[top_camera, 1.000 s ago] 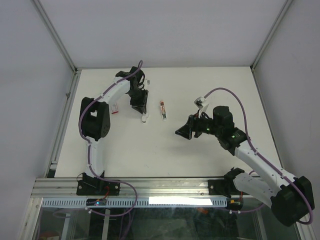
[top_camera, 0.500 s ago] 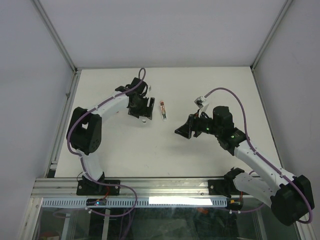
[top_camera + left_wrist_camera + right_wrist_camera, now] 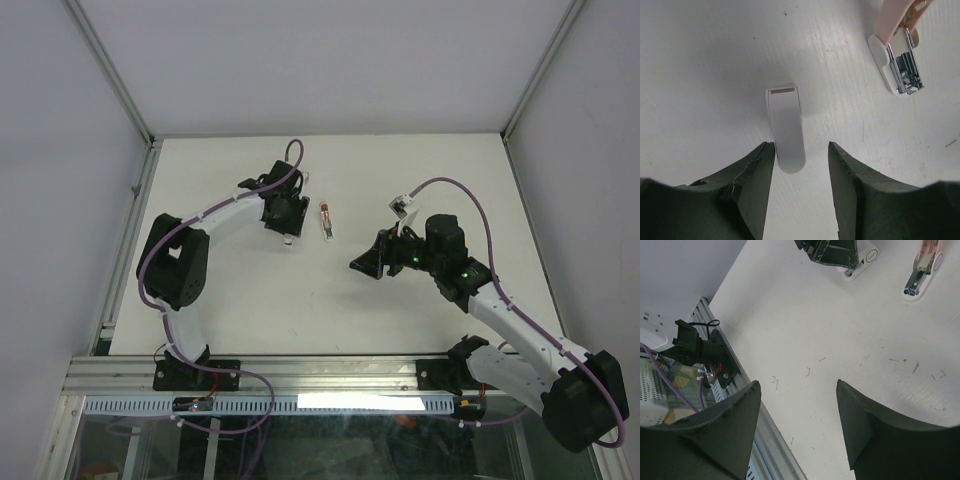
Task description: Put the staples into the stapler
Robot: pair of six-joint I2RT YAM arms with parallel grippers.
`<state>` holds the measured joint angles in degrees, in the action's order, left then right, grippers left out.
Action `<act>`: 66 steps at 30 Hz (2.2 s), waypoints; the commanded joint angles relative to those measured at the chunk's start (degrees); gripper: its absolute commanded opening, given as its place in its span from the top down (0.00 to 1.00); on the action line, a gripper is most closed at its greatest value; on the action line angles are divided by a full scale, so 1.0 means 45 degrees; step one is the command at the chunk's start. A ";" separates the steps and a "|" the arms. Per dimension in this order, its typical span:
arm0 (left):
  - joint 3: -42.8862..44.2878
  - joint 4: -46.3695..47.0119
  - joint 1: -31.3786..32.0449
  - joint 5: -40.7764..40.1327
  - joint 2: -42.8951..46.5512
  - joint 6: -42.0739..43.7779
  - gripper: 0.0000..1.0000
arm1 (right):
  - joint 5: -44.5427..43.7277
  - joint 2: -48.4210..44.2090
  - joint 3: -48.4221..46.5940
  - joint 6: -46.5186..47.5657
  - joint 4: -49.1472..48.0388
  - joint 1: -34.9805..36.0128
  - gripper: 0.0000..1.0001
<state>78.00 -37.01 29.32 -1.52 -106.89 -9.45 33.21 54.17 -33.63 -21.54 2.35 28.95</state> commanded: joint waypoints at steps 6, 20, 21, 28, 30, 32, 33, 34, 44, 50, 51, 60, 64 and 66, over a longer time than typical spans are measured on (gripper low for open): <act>0.0187 0.0488 0.0183 -0.0722 -0.0481 0.0519 0.48 | -0.0051 -0.0192 -0.0145 -0.0172 -0.0712 -0.0028 0.35; -0.0842 -0.0208 0.1014 0.1608 0.2312 0.2205 1.00 | 0.1539 0.0287 -0.0980 0.1432 0.0176 -0.0004 0.35; -0.0999 -0.0287 0.1130 0.2772 0.2731 0.2468 1.00 | 0.1672 0.0359 -0.1155 0.1726 0.0432 0.0017 0.35; -0.1874 -0.0438 0.1493 0.8736 0.4911 0.2568 1.00 | 0.2382 0.0667 -0.1478 0.1998 0.0056 0.0042 0.19; -0.2061 -0.0474 0.1678 0.9577 0.5280 0.2498 1.00 | 0.3056 0.0895 -0.1422 0.1649 -0.0597 0.0042 0.17; -0.2186 -0.0549 0.1838 1.0195 0.5446 0.2491 1.00 | 0.3497 0.1057 -0.1362 0.1377 -0.1118 0.0043 0.17; -0.2223 -0.0603 0.1862 1.0417 0.5657 0.2474 1.00 | 0.3601 0.1093 -0.1329 0.1294 -0.1297 0.0038 0.17; -0.2243 -0.0652 0.1890 1.0555 0.5980 0.2431 1.00 | 0.3687 0.1129 -0.1333 0.1247 -0.1420 0.0037 0.17; -0.2069 -0.0345 0.2001 1.1995 0.6706 0.1996 1.00 | 0.5386 0.1796 -0.1191 -0.0396 -0.3734 0.0298 0.23; -0.1877 -0.0307 0.2173 1.2232 0.6650 0.1910 1.00 | 0.5775 0.2422 -0.1747 -0.0359 -0.3827 0.1193 0.48; -0.1850 -0.0307 0.2192 1.2227 0.6630 0.1916 1.00 | 0.5758 0.2462 -0.1795 -0.0341 -0.3823 0.1275 0.58; -0.3972 0.4485 0.2176 0.8020 0.8754 -0.1377 0.03 | 0.3357 0.1623 -0.0733 -0.1079 -0.5525 0.1321 1.00; -0.7137 0.9744 0.2171 0.6823 1.0907 -0.4580 0.01 | 0.1971 0.0973 0.0172 -0.2235 -0.7743 0.1331 1.00; -0.8325 1.1628 0.2176 0.6754 1.1393 -0.5593 0.01 | 0.1621 0.0895 0.0436 -0.2740 -0.8739 0.1326 1.00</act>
<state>48.60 -11.03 38.68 34.28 -60.75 -20.21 47.24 60.77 -33.06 -28.16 -22.13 34.72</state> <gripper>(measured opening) 0.987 0.312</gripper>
